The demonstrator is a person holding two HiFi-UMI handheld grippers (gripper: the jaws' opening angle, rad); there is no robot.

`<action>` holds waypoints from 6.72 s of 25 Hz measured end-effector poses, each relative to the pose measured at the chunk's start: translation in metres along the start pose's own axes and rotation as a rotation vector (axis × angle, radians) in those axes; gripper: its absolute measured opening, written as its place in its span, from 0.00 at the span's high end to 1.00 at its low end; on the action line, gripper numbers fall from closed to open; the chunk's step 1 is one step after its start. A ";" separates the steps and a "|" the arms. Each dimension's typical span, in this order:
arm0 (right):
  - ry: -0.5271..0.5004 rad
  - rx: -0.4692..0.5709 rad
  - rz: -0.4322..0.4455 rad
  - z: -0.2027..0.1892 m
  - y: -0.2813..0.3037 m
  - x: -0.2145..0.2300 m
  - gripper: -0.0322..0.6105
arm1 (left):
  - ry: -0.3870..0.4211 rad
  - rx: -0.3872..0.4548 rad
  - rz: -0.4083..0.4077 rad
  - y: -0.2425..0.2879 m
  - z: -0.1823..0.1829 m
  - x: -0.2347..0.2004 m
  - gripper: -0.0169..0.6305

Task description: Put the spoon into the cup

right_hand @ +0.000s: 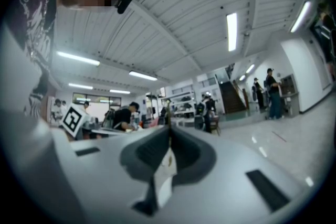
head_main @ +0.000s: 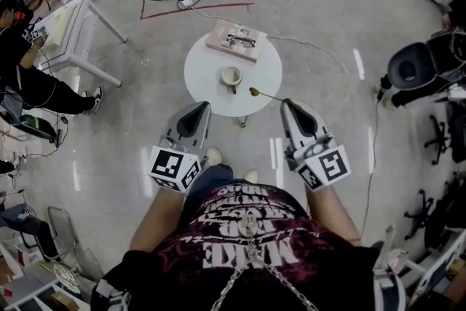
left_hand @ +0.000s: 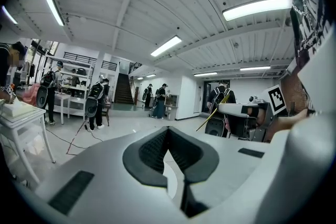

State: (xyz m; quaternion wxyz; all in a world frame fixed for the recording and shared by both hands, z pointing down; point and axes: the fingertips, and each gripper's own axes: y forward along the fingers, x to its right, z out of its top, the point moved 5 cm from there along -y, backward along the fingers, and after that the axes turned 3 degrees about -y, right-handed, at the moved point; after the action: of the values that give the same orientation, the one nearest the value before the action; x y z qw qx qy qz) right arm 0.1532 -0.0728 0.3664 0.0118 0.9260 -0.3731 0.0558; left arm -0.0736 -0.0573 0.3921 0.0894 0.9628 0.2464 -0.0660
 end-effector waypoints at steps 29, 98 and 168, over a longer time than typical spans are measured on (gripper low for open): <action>-0.010 -0.020 -0.190 0.017 0.109 0.004 0.89 | -0.051 -0.004 -0.193 0.068 0.024 -0.121 0.93; 0.088 -0.038 0.131 0.019 0.152 0.167 0.89 | -0.034 -0.012 0.104 0.184 0.035 -0.084 0.93; 0.352 -0.689 -0.116 -0.356 0.233 0.120 0.89 | -0.214 -0.538 -0.124 0.203 -0.179 -0.204 0.93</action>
State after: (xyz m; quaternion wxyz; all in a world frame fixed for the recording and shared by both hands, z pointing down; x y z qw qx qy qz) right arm 0.0443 -0.3014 0.7287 0.3890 0.8637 -0.3093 0.0845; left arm -0.1374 -0.2896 0.6300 0.3628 0.8750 0.3028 -0.1047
